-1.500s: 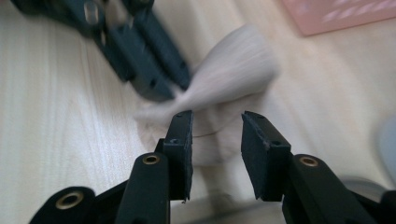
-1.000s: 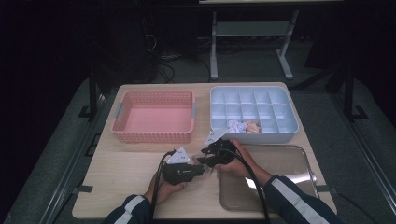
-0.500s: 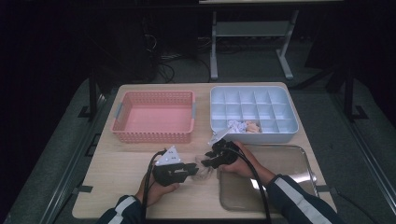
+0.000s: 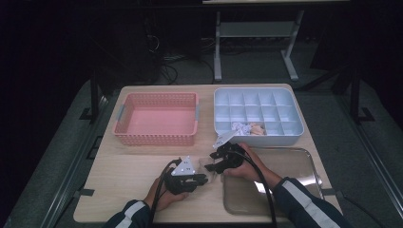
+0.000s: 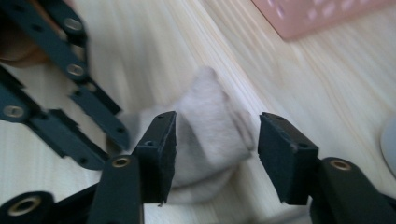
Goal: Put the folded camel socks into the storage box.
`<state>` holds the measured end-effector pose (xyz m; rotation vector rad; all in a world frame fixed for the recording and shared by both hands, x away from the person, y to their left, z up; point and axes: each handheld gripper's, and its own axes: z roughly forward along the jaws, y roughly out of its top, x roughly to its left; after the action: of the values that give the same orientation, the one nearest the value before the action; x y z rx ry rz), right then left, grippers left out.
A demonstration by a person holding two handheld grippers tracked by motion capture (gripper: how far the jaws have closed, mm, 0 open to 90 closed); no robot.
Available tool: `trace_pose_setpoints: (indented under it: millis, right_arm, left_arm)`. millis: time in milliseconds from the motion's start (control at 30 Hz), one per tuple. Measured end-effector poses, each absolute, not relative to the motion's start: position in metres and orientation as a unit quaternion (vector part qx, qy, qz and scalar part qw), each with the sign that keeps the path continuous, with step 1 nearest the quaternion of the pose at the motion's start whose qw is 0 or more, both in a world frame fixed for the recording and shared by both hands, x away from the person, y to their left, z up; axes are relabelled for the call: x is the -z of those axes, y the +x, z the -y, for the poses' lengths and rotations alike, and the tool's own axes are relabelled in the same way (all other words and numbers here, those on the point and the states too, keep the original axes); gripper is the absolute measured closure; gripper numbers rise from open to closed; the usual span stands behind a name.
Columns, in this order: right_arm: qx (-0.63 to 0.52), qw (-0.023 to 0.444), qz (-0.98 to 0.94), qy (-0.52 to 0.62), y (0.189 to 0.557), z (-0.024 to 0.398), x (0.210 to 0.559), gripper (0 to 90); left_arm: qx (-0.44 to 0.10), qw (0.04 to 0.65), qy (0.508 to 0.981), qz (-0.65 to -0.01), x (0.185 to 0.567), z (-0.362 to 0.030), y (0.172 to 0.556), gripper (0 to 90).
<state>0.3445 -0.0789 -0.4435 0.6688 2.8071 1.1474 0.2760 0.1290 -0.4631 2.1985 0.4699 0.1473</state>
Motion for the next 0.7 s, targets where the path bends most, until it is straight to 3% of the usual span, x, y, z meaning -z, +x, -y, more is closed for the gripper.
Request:
trace_pose_setpoints:
  millis: [167, 400, 700]
  right_arm:
    - [-0.37, 0.024, -0.906, 0.202, 0.342, 0.073, 0.447, 38.8]
    - [-0.363, -0.051, -0.898, 0.245, 0.354, 0.076, 0.461, 34.6]
    - [-0.371, -0.11, -0.892, 0.232, 0.357, 0.074, 0.465, 56.5]
  left_arm:
    - [-0.061, 0.428, 0.884, -0.181, 0.463, -0.131, 0.276, 78.8]
    - [-0.052, 0.425, 0.886, -0.178, 0.464, -0.132, 0.273, 78.4]
    - [-0.055, 0.418, 0.89, -0.174, 0.464, -0.134, 0.27, 78.1]
